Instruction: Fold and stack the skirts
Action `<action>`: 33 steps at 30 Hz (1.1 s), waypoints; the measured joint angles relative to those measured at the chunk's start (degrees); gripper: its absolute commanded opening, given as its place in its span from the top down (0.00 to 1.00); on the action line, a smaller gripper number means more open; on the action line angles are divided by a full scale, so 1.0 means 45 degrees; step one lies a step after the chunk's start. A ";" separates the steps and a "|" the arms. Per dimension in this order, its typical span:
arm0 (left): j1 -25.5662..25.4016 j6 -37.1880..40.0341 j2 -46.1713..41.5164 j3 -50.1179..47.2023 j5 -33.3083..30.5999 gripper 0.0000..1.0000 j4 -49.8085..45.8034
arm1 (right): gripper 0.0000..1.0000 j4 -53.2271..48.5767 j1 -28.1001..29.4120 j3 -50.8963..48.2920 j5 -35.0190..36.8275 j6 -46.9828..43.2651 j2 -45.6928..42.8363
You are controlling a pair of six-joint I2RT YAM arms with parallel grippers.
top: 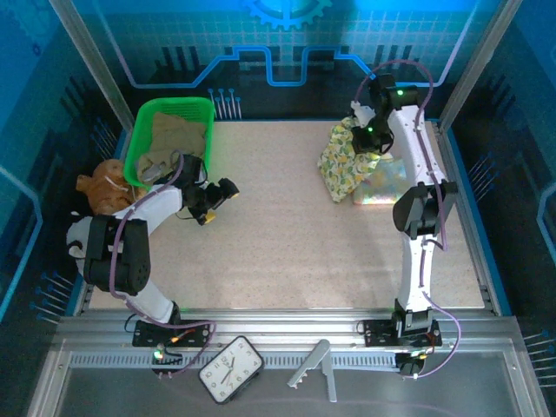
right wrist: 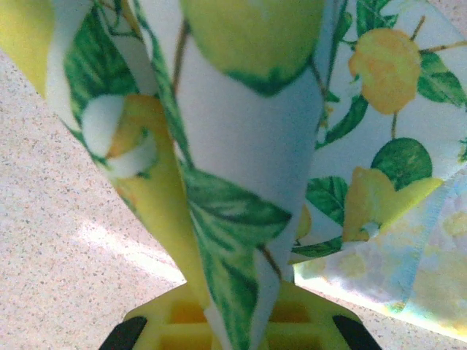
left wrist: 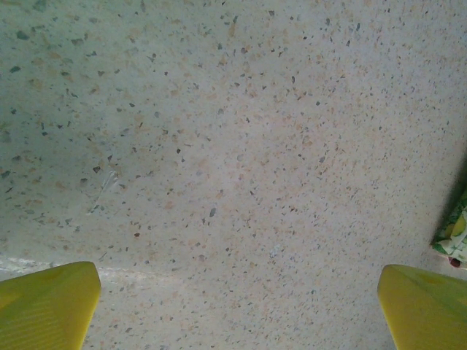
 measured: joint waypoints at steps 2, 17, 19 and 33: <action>0.0000 0.0000 0.0044 0.0000 0.0000 0.01 0.0000 | 1.00 -0.0180 -0.0199 0.0151 -0.0223 -0.0087 0.0000; 0.0000 -0.0238 0.0466 0.0189 0.0005 0.01 -0.0112 | 1.00 -0.0797 -0.0670 0.0670 -0.1651 -0.0219 -0.0058; 0.0000 -0.0238 0.0466 0.0272 0.0005 0.01 -0.0160 | 1.00 -0.0806 -0.0962 0.0670 -0.1885 -0.0262 -0.0083; 0.0000 -0.0233 0.0549 0.0437 0.0005 0.01 -0.0355 | 1.00 -0.0651 -0.3929 -0.0194 -0.3929 -0.2205 0.1501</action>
